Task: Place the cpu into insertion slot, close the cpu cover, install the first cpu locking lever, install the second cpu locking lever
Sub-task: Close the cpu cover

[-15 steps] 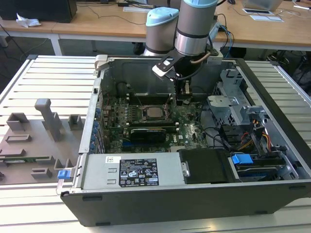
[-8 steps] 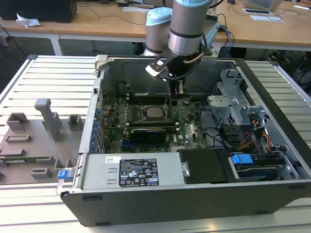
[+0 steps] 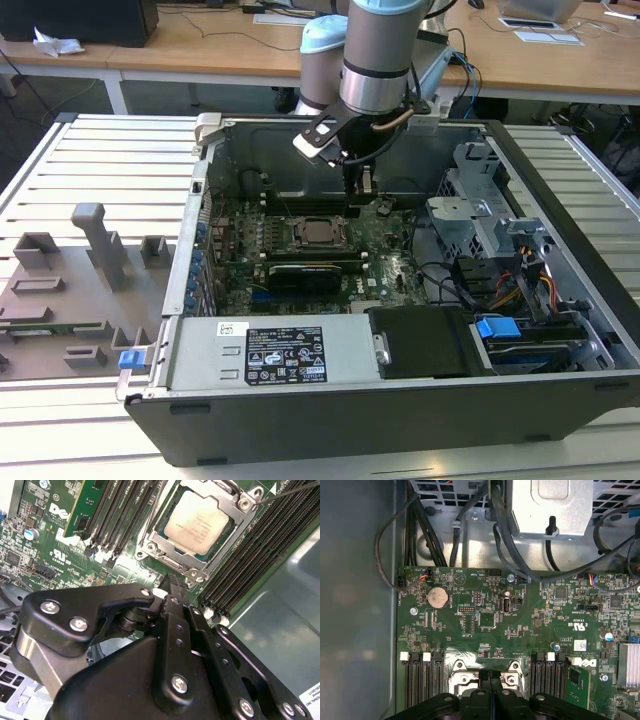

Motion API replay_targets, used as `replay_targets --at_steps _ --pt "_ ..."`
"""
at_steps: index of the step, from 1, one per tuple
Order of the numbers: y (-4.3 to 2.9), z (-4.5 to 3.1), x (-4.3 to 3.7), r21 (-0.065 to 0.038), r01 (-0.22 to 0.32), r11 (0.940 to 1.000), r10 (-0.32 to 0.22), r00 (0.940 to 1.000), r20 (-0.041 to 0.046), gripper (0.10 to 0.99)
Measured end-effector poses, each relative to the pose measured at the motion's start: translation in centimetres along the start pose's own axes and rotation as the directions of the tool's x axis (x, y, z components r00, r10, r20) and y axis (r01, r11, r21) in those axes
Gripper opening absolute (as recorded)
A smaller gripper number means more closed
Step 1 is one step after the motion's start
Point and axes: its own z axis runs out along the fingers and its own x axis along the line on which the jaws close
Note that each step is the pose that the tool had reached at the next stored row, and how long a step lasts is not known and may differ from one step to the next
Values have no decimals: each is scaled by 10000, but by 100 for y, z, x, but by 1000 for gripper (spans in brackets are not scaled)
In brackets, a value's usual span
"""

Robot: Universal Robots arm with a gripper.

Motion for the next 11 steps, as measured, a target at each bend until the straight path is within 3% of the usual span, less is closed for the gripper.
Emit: replay_targets --at_steps 8,11 --pt "-16 1 0 0 -2 10000 2 10000 1 106" --pt "-116 2 3 1 -2 10000 2 10000 1 106"
